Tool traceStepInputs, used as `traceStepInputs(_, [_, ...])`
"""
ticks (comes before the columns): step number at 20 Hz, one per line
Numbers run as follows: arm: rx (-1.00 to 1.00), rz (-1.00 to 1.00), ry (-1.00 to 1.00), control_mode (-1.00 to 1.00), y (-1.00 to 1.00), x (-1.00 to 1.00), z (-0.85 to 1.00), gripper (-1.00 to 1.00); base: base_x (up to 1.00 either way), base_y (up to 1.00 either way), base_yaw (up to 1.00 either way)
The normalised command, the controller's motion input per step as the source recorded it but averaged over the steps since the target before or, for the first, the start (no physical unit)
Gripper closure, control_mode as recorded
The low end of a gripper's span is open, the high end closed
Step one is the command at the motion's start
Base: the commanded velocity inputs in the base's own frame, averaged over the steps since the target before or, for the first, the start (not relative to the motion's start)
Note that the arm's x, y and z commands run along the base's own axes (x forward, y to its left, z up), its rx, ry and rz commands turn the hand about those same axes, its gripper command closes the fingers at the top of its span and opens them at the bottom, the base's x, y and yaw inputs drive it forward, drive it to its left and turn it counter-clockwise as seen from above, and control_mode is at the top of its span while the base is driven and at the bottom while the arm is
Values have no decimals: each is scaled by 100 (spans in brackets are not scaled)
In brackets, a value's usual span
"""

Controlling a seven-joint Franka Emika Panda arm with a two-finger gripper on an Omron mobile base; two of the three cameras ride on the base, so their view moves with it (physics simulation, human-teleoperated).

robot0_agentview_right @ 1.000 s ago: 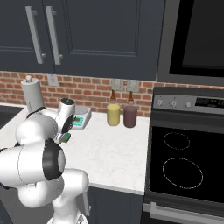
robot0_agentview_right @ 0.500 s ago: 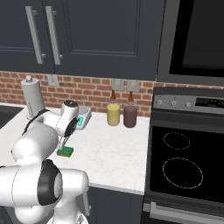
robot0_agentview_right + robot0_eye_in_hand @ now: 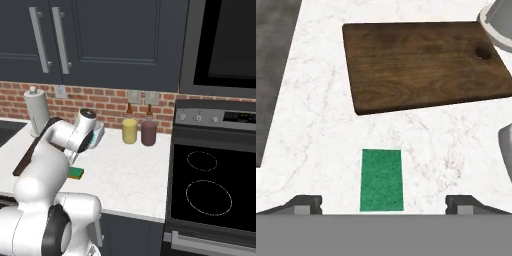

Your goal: Pick up the sponge from the counter and clean the cutting board by briefly scrubbing or pressing down on the cutting board. Once finished, release the sponge.

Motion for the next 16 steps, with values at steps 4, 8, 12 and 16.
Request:
traceStepInputs(4, [8, -4, 0, -100, 0, -6, 100, -100, 0, 0, 0])
traceStepInputs(8, [7, -33, 0, -100, 0, -59, 100, -100, 0, 0, 0])
traceStepInputs(12, [10, -54, 0, -100, -2, -98, 96, -100, 0, 0, 0])
traceStepInputs(16, [4, -61, 0, -100, 0, -93, 77, -100, 0, 0, 0])
